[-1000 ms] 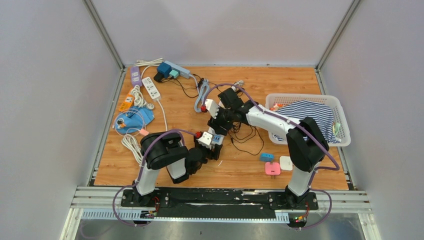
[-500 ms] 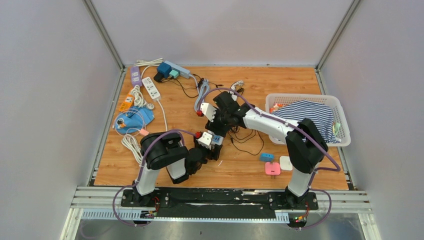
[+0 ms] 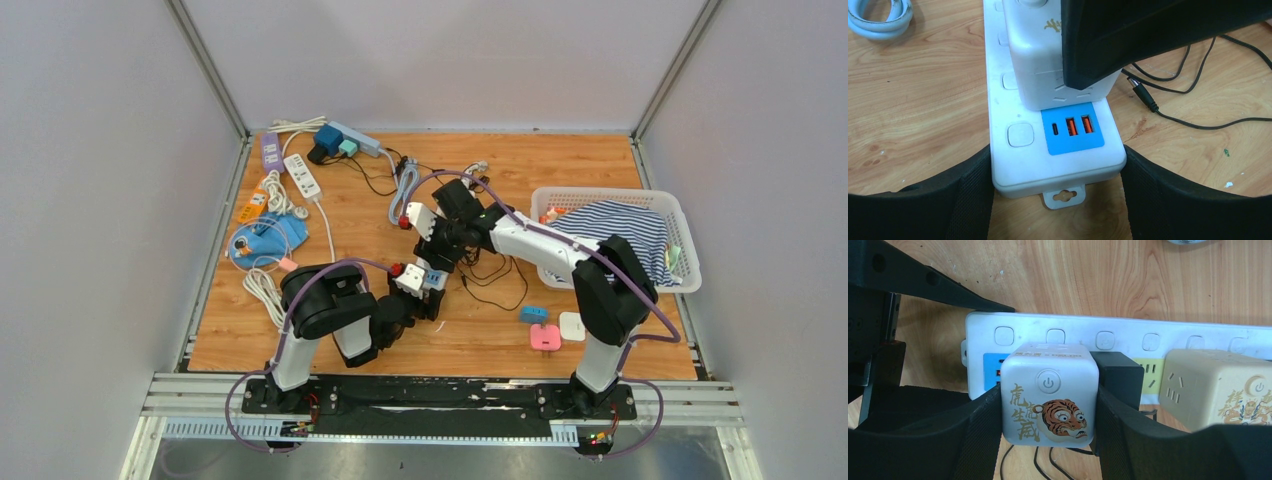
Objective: Pull the plug off the socket
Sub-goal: Remove the plug from the socket.
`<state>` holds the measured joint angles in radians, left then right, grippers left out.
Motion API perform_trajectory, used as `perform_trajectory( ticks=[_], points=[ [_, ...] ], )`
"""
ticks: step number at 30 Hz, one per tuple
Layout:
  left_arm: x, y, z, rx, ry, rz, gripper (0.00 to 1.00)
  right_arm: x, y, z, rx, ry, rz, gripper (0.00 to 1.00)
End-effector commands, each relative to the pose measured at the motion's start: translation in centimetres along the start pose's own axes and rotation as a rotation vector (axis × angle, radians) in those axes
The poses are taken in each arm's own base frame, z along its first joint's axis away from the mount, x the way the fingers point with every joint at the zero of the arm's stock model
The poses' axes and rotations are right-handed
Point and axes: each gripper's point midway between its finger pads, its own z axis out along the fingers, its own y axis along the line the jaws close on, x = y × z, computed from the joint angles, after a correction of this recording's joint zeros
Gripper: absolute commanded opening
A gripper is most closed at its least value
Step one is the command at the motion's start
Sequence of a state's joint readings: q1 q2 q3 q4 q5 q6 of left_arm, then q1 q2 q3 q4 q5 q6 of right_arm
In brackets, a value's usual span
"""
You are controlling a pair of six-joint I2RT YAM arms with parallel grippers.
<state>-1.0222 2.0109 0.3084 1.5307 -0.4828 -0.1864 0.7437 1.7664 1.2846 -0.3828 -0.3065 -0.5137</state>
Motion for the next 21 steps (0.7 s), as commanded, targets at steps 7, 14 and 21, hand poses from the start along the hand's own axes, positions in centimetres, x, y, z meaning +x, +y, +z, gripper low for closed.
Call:
perform_trajectory(
  ticks=[7,14,21],
  points=[
    [0.1,0.7,0.0,-0.027,-0.005,-0.02,0.0,5.7,4.8,0.2,-0.189,0.203,0.071,0.0],
    [0.0,0.6,-0.1,-0.023,-0.005,-0.025,0.0,6.2,4.5,-0.4,-0.228,0.172,0.121,0.0],
    [0.0,0.7,-0.1,-0.024,-0.004,-0.027,0.0,4.3,9.0,0.5,-0.306,0.192,-0.026,0.0]
  ],
)
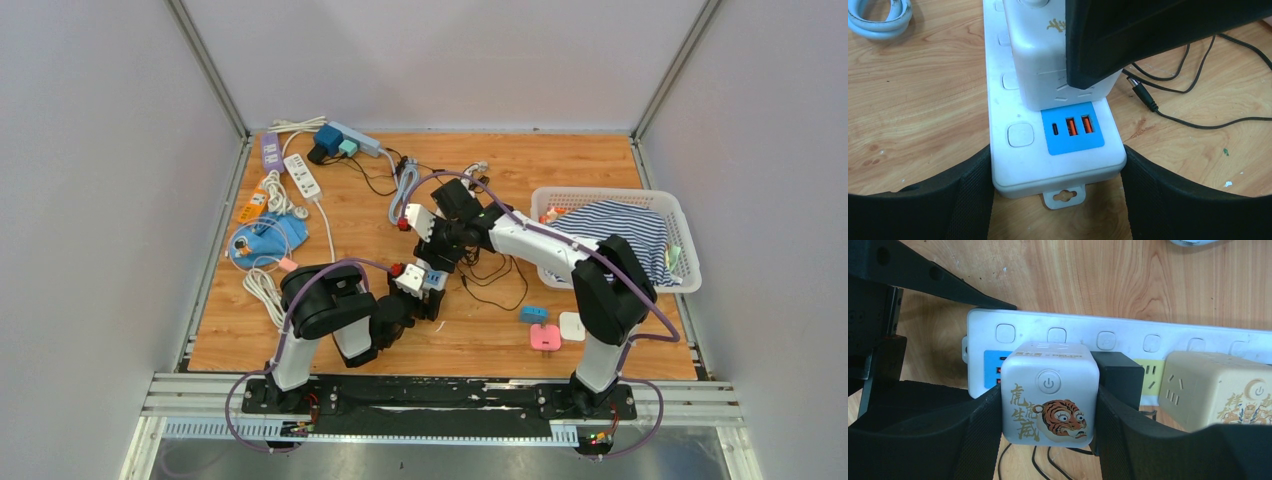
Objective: Pull the plug off the socket
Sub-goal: Remove the plug from the socket.
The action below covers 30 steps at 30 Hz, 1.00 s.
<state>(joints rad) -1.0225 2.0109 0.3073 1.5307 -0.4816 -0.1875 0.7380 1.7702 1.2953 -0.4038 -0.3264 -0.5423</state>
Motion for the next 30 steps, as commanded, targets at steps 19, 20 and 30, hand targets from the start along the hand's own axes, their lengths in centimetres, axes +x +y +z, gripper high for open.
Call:
perform_trajectory(
  ticks=[19,20,30],
  points=[
    [0.0,0.6,-0.1,-0.018,-0.004,-0.025,0.0,4.1,7.5,-0.2,-0.284,0.144,0.058,0.0],
    [0.0,0.5,-0.1,-0.018,-0.004,-0.025,0.0,3.8,8.1,-0.1,-0.292,0.146,0.036,0.0],
    [0.1,0.5,0.0,-0.014,-0.003,-0.022,0.0,4.9,4.8,-1.2,-0.218,0.138,0.089,0.0]
  ],
)
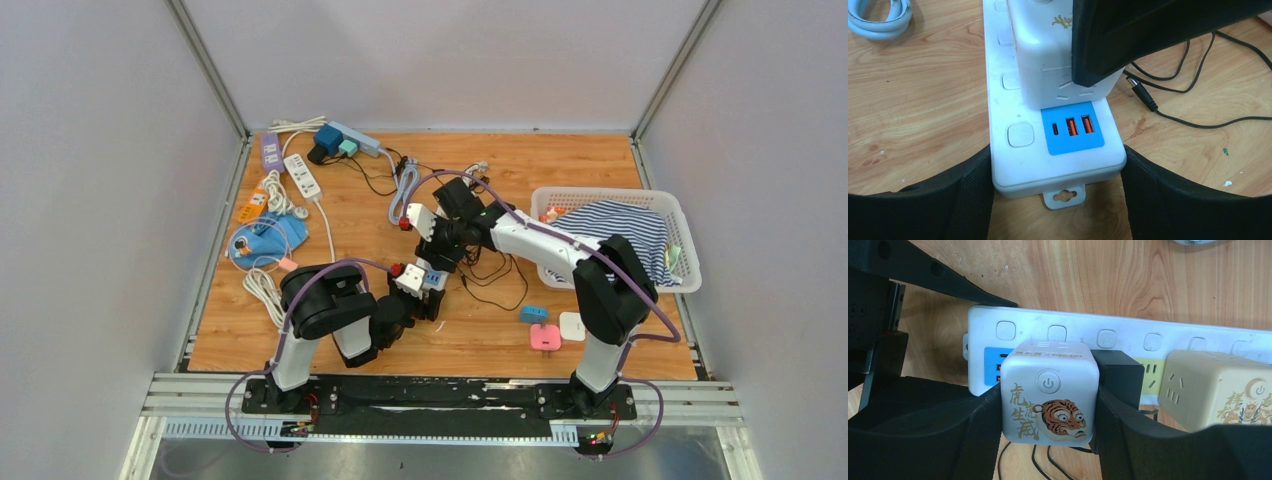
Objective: Pull the plug off the socket
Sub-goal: Remove the plug from the socket.
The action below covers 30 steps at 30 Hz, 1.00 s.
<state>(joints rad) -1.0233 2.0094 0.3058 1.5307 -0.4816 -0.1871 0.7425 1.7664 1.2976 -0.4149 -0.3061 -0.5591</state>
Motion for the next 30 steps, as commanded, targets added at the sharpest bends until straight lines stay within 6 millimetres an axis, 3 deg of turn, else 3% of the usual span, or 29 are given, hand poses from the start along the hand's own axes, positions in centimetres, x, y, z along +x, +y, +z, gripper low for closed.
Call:
perform_trajectory(
  ticks=[1,6,16,24,30],
  points=[
    [0.1,0.5,0.0,-0.014,-0.003,-0.022,0.0,4.9,4.5,-1.3,-0.225,0.114,0.125,0.0],
    [0.0,0.4,0.0,-0.012,-0.004,-0.026,0.0,4.5,4.6,-1.7,-0.243,0.086,0.143,0.0],
    [0.1,0.4,0.0,-0.008,-0.001,-0.02,0.0,2.2,9.4,-1.3,-0.347,0.08,-0.003,0.0],
    [0.1,0.3,0.0,-0.003,-0.003,-0.018,0.0,3.6,6.4,-1.6,-0.264,0.103,0.058,0.0],
    [0.1,0.2,0.0,0.003,-0.001,-0.021,0.0,4.1,7.0,-1.1,-0.309,0.113,0.067,0.0]
  ],
)
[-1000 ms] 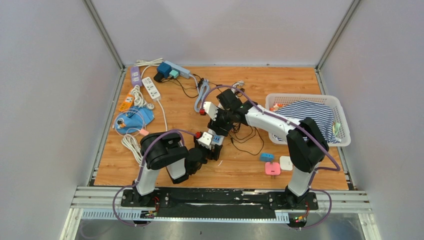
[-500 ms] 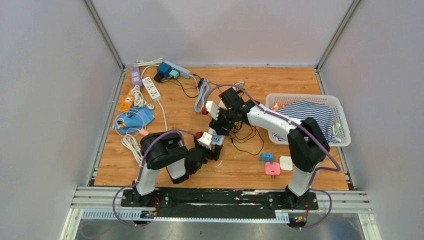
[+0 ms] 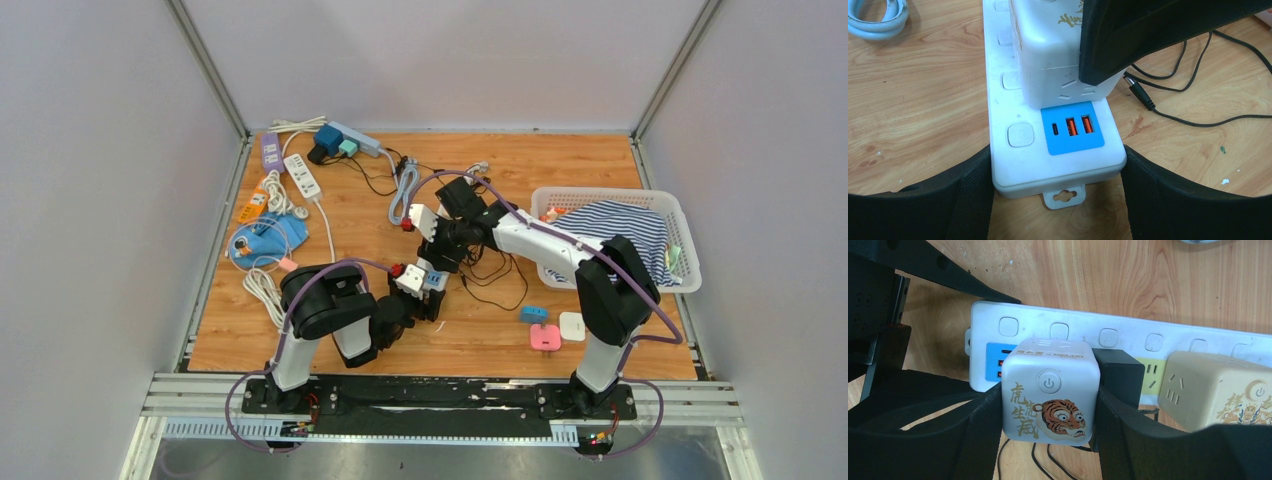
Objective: Pull the plug off the socket
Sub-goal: Remove the plug from the socket.
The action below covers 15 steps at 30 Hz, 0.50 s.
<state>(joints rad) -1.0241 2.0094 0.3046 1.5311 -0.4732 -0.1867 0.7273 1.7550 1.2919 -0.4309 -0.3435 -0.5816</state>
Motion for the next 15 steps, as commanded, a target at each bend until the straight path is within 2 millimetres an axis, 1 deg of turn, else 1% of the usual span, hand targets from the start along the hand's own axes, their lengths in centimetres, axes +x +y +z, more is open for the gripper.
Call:
perform_trajectory(
  ticks=[1,5,8,11,14,15],
  points=[
    [0.1,0.3,0.0,-0.005,-0.002,-0.022,0.0,3.6,7.2,-0.6,-0.296,0.114,0.075,0.0],
    [0.0,0.3,0.0,-0.004,-0.003,-0.021,0.0,2.6,8.5,-1.1,-0.344,0.078,0.047,0.0],
    [0.1,0.3,0.1,-0.002,-0.002,-0.019,0.0,2.3,8.7,-1.2,-0.353,0.07,0.038,0.0],
    [0.1,0.2,0.1,0.0,-0.002,-0.019,0.0,3.0,7.6,-1.0,-0.311,0.098,0.052,0.0],
    [0.1,0.2,0.0,0.002,0.0,-0.018,0.0,4.0,5.6,-1.2,-0.256,0.113,0.104,0.0],
    [0.1,0.2,0.1,0.003,-0.001,-0.019,0.0,4.2,5.2,-1.3,-0.245,0.112,0.117,0.0]
  ],
)
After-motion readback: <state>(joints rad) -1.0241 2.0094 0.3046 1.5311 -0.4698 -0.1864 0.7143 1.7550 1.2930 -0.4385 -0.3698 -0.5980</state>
